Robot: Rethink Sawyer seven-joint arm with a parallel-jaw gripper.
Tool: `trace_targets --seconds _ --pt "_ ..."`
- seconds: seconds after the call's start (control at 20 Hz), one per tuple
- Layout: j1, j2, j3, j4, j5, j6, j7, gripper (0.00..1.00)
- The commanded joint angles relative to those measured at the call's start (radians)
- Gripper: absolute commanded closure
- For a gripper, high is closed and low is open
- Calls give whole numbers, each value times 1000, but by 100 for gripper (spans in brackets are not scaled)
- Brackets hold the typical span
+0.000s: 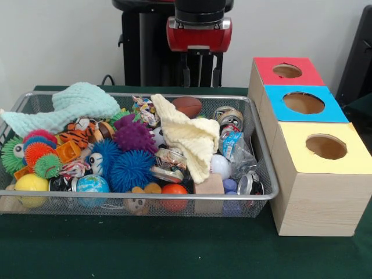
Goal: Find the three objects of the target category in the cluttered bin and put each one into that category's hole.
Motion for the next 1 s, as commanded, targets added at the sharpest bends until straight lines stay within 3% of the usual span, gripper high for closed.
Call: trace_targets --seconds 0.05,1.0 --pt "-34 68 94 -75 -49 8 5 0" --pt "-84 154 122 -118 -98 -42 -21 0"
